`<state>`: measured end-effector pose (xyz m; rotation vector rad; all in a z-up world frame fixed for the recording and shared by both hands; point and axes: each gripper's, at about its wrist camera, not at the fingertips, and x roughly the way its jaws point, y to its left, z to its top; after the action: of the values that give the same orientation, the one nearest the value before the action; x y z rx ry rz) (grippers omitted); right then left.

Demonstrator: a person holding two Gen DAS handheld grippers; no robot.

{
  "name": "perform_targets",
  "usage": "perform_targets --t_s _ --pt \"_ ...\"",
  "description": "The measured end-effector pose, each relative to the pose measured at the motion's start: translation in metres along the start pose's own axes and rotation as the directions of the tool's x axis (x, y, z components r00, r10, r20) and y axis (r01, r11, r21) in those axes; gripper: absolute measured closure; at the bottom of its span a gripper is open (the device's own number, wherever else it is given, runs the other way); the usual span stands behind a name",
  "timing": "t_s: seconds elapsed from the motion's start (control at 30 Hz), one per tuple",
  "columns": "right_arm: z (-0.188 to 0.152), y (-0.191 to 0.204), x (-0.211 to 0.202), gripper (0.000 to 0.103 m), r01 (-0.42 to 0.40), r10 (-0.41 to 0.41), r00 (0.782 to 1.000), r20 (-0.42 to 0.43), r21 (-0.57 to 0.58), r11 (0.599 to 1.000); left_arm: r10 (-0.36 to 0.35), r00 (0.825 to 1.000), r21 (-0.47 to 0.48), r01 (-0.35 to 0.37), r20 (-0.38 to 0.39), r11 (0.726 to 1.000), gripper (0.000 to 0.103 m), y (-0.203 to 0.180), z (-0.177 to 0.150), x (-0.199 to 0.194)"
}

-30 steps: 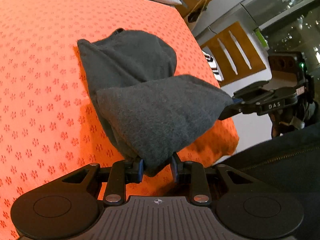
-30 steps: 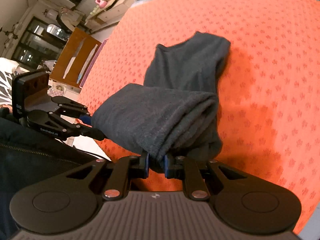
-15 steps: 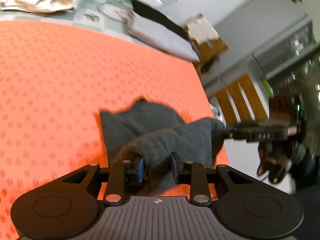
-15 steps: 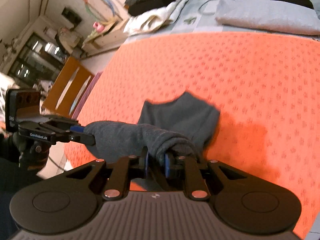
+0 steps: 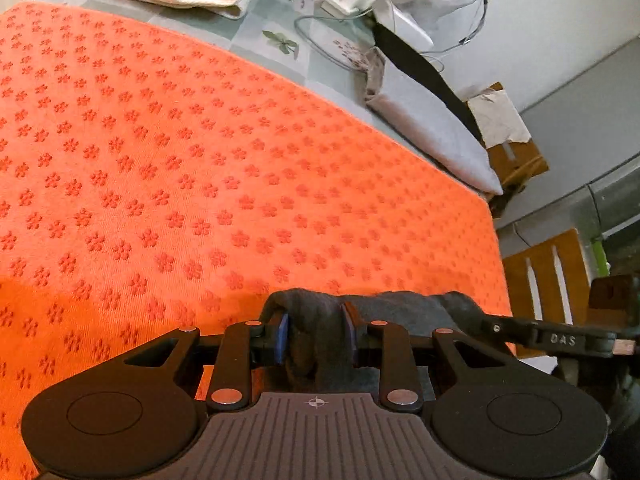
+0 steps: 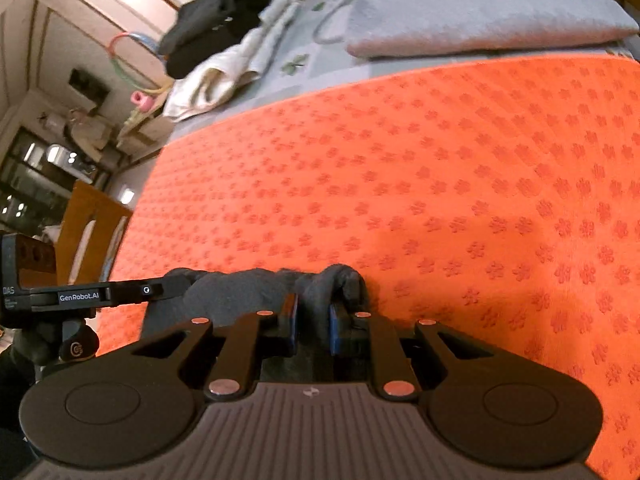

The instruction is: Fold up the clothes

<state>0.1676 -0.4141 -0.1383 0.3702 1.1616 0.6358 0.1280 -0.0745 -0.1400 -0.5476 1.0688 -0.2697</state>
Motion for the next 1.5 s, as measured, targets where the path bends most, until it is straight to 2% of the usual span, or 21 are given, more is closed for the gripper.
perform_targets --t_s 0.1,0.13,0.2,0.27,0.3,0.4,0.53,0.63,0.8,0.93,1.03,1.07,1.17,1.23,1.37,1.5 --pt "-0.001 0.005 -0.003 0.08 0.022 -0.021 1.0 0.019 -0.042 0.999 -0.009 1.0 0.012 0.009 0.008 1.0 0.072 -0.002 0.002 -0.006" --pt "-0.001 0.01 -0.008 0.079 0.039 -0.037 0.999 0.032 -0.07 0.997 -0.008 1.0 0.037 0.007 0.013 0.999 0.072 -0.006 0.001 -0.011" --pt "-0.003 0.023 -0.023 0.069 0.083 -0.074 0.995 0.067 -0.144 0.986 -0.004 1.0 0.106 0.001 0.026 0.994 0.072 -0.017 -0.003 -0.023" --pt "-0.006 0.036 -0.036 0.064 0.126 -0.104 0.989 0.107 -0.214 0.969 0.009 0.999 0.169 -0.016 0.041 0.986 0.071 -0.027 -0.009 -0.034" --pt "-0.007 0.043 -0.043 0.064 0.148 -0.119 0.984 0.129 -0.247 0.957 0.019 0.998 0.199 -0.03 0.056 0.98 0.067 -0.033 -0.013 -0.039" --pt "-0.013 0.061 -0.057 0.064 0.185 -0.137 0.977 0.163 -0.33 0.926 0.042 0.992 0.262 -0.073 0.122 0.962 0.049 -0.046 -0.023 -0.055" --pt "-0.028 0.085 -0.062 0.064 0.196 -0.134 0.976 0.17 -0.428 0.882 0.055 0.979 0.288 -0.111 0.196 0.951 0.045 -0.056 -0.028 -0.068" --pt "-0.04 0.095 -0.054 0.064 0.194 -0.137 0.978 0.155 -0.465 0.864 0.028 0.981 0.344 -0.094 0.193 0.934 0.045 -0.068 -0.032 -0.069" --pt "-0.058 0.103 -0.036 0.064 0.222 -0.175 0.975 0.14 -0.497 0.839 0.049 0.989 0.484 -0.11 0.136 0.868 0.05 -0.084 -0.053 -0.048" --pt "-0.075 0.096 -0.023 0.064 0.241 -0.204 0.97 0.13 -0.482 0.842 0.116 0.99 0.525 -0.144 0.086 0.839 0.05 -0.076 -0.07 -0.027" --pt "-0.086 0.088 -0.012 0.064 0.241 -0.211 0.97 0.117 -0.463 0.853 0.129 0.987 0.549 -0.159 0.093 0.82 0.05 -0.073 -0.078 -0.022" --pt "-0.088 0.087 -0.01 0.064 0.243 -0.213 0.97 0.118 -0.463 0.852 0.13 0.987 0.553 -0.161 0.096 0.818 0.05 -0.075 -0.078 -0.024" --pt "-0.085 0.096 -0.02 0.064 0.249 -0.208 0.968 0.139 -0.47 0.847 0.083 0.988 0.53 -0.139 0.127 0.837 0.051 -0.079 -0.071 -0.037" --pt "-0.078 0.102 -0.029 0.064 0.242 -0.184 0.969 0.167 -0.471 0.848 0.068 0.986 0.529 -0.139 0.152 0.837 0.051 -0.082 -0.065 -0.04" --pt "-0.056 0.106 -0.028 0.064 0.24 -0.165 0.967 0.195 -0.474 0.847 0.087 0.987 0.532 -0.146 0.133 0.834 0.052 -0.084 -0.054 -0.026" --pt "-0.038 0.101 -0.006 0.064 0.233 -0.174 0.971 0.166 -0.472 0.851 0.104 0.989 0.538 -0.146 0.107 0.83 0.052 -0.079 -0.057 -0.015"
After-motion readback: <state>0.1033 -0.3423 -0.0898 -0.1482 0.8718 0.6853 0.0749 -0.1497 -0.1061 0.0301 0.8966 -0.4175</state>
